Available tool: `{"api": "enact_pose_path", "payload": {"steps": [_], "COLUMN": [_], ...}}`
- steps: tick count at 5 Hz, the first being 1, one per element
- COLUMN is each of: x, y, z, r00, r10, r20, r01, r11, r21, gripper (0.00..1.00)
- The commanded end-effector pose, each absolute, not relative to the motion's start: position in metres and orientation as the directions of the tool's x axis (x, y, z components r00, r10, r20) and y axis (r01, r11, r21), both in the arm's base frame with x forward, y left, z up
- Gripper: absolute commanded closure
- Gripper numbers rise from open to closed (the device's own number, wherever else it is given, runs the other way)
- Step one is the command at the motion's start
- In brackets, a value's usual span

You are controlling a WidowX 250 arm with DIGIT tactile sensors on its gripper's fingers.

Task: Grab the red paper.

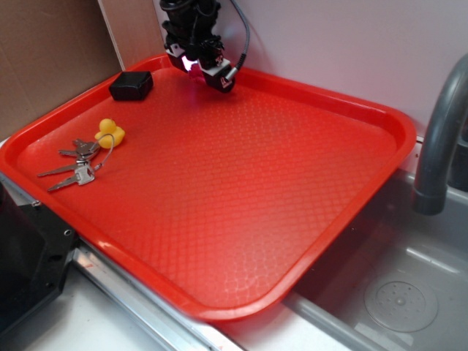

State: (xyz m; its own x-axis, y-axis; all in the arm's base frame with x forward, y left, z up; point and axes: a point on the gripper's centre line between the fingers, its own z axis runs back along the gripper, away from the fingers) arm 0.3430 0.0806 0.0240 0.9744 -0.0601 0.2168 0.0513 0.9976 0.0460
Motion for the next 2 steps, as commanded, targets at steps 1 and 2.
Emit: {"api": "enact_pose_path", "payload": {"steps": [1, 2], "x": [0.3591, 0.3602], "y": [0.0654, 0.0682], "z": [0.0360, 0.0395], "r00": [0.960, 0.959], "r10": [-0.110, -0.087], "r20": [0.256, 0.271], "r01": [0.096, 0.076], "r11": [0.993, 0.996], "r21": [0.066, 0.050], "gripper": [0.00, 0.93]}}
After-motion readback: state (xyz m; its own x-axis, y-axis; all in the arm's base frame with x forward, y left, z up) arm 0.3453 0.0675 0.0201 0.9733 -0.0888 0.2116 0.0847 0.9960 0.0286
